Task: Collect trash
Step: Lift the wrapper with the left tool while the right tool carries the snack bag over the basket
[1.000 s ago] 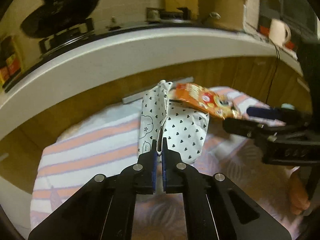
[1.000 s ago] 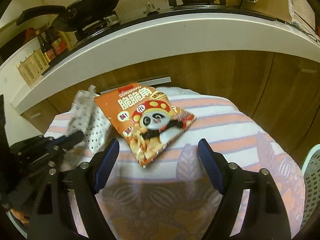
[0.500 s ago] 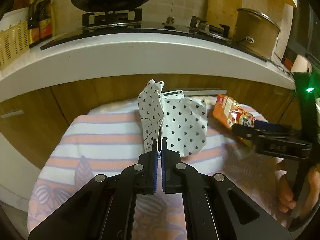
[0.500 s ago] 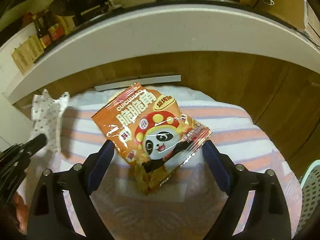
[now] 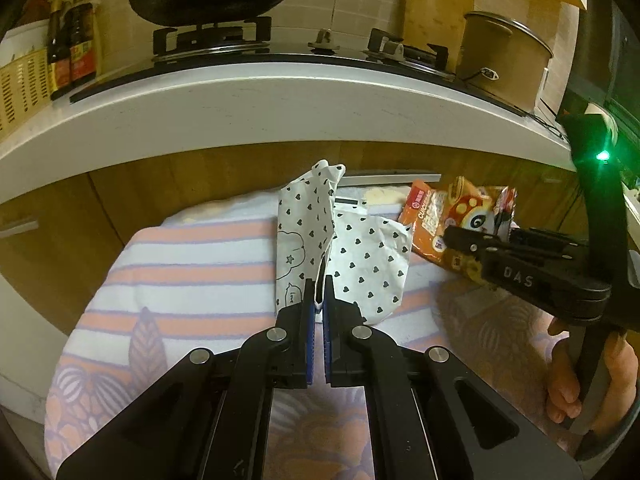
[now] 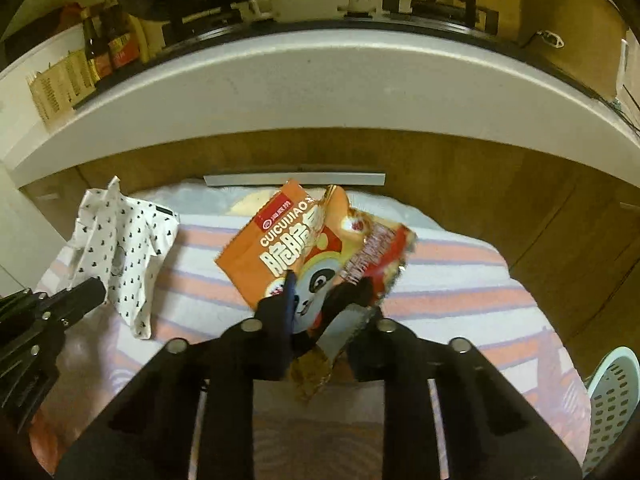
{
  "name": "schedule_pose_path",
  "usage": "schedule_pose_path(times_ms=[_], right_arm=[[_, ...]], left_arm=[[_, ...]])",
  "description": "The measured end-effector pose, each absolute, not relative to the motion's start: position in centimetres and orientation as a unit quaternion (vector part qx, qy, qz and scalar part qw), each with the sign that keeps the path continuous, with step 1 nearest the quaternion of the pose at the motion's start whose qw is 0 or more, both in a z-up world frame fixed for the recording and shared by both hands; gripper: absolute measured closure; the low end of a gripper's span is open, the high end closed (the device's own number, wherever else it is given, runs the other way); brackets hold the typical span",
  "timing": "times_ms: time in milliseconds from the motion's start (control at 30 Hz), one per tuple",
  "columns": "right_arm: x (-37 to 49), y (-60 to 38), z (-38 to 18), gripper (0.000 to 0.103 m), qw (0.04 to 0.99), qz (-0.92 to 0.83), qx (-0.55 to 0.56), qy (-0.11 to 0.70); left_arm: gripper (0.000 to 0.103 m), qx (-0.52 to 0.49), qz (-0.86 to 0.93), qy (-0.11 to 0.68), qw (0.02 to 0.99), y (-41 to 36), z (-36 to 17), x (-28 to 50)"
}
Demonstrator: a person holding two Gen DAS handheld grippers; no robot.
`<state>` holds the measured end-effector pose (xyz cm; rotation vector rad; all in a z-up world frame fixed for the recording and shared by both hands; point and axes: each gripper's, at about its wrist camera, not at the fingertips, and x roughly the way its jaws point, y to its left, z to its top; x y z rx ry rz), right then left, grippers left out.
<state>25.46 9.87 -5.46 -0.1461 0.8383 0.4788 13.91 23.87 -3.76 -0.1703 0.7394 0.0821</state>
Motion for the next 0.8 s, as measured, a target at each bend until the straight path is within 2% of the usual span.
schedule_pose_path(times_ms=[100,367,800], right_arm=[[24.9,9.3,-4.9,0.092,0.887,0.234,-0.064,0.392],[22.8,6.0,-1.6,0.093,0.902,0.227,-0.05,0.364],[18.9,-5.3,3.9,0.093,0.936,0.161,-0.027,0.313]], left_arm=[[0.102,-0.083,0.038,0.36,0.929,23.6,-3.6,13.9],[0.102,-0.071,0.015,0.345,0.936,21.4,-1.6,13.5],[0.102,-0.042,-0.062,0.31,0.948,11.5,2.9,12.3]])
